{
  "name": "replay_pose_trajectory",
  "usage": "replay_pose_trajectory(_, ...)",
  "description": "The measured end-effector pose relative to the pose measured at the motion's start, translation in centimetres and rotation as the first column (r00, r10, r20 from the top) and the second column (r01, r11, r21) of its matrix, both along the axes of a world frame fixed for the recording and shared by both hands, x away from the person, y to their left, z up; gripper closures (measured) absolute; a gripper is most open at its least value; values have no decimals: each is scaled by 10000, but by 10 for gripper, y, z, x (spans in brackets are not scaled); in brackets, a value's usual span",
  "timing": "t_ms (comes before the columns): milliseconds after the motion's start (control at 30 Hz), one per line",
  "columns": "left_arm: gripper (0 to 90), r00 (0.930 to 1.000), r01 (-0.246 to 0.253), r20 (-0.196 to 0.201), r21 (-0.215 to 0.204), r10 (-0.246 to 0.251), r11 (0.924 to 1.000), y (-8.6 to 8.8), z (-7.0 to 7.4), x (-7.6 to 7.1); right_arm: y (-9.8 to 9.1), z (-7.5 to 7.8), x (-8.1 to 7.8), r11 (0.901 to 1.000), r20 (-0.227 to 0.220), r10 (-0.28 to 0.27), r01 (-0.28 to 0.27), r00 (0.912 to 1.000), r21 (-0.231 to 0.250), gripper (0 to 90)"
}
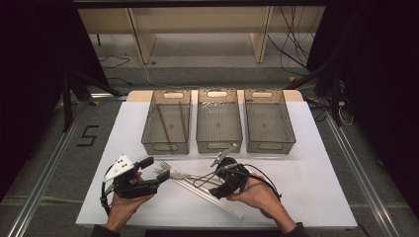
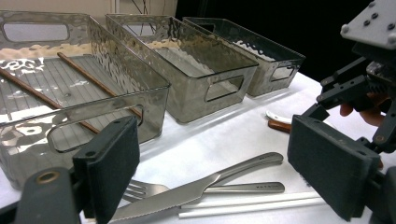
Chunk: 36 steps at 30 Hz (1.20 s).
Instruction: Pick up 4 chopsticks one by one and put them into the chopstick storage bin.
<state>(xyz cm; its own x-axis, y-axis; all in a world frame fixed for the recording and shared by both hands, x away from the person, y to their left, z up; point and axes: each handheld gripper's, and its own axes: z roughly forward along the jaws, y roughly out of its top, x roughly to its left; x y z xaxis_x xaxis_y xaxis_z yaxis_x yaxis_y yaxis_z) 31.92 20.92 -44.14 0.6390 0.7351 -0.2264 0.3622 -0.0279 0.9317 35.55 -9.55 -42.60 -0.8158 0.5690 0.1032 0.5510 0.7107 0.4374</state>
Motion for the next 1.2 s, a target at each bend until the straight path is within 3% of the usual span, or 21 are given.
replay_pose_trajectory(667,165,10000,16,12,-9,-16,10000,0,0,0,4,-29,-12,9879,-578,674,-748,9961,-1360,590)
replay_pose_trajectory(1200,165,10000,30,16,-7,-30,10000,0,0,0,10,-33,-17,9667,-369,1050,-1107,9938,-2305,791)
